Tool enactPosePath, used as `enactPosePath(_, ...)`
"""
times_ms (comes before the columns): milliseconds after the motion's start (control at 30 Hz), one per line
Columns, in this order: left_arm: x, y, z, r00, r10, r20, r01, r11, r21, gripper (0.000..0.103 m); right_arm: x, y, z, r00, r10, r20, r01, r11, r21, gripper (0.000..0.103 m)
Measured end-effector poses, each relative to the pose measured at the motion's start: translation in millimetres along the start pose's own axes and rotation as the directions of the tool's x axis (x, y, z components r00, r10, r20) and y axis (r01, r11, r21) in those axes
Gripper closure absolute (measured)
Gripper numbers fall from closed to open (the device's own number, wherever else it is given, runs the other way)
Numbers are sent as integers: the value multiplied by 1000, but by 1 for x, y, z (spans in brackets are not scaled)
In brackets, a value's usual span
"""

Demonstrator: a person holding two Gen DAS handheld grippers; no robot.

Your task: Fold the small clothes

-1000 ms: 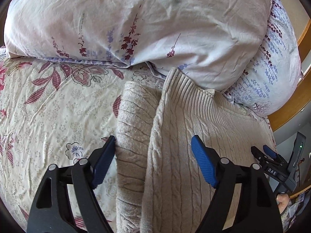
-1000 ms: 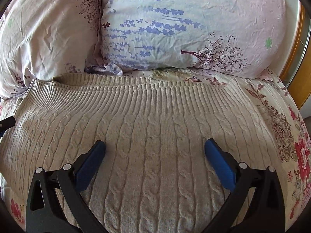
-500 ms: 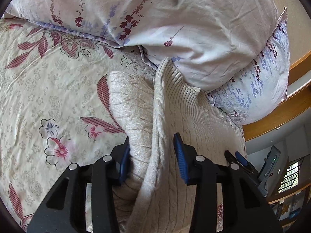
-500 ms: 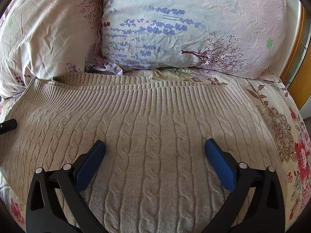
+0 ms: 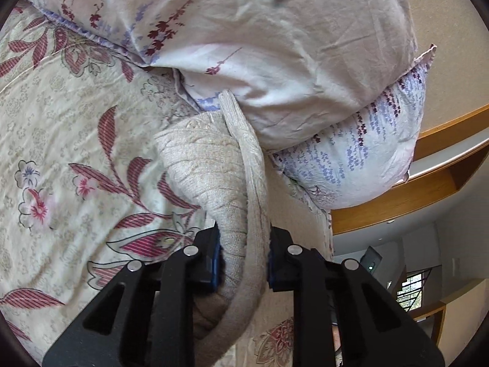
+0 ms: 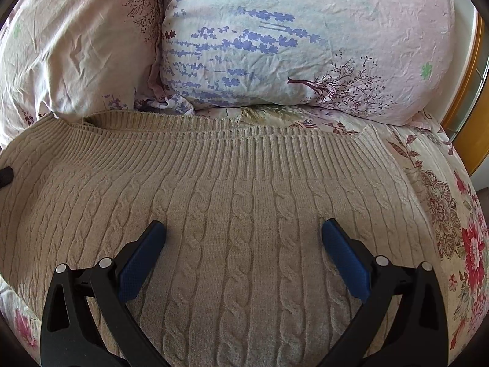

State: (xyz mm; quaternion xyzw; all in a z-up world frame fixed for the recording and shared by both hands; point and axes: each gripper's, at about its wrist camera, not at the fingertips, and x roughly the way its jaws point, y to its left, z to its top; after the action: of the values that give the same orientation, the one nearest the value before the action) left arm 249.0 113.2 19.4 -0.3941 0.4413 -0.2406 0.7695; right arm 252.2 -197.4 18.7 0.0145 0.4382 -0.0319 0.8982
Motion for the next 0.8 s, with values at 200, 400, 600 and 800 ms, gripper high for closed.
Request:
enactPosePath(200, 6, -43, -10, 991, -134, -2, 134, 991, 11, 82, 0, 2, -1, 1000, 0, 2, 1, 1000, -31, 1)
enactPosePath(400, 38, -92, -23, 977, -211, -44, 213, 976, 42, 82, -1, 3, -1, 1000, 4, 2, -4, 999, -43, 1)
enactPosePath(600, 70, -118, -33, 960, -266, -87, 270, 962, 34, 82, -2, 4, -1, 1000, 13, -3, -13, 998, -54, 1)
enactPosePath(800, 82, -120, -38, 959, -264, -103, 268, 963, 25, 82, -2, -1, -1, 1000, 21, -6, -21, 998, -58, 1)
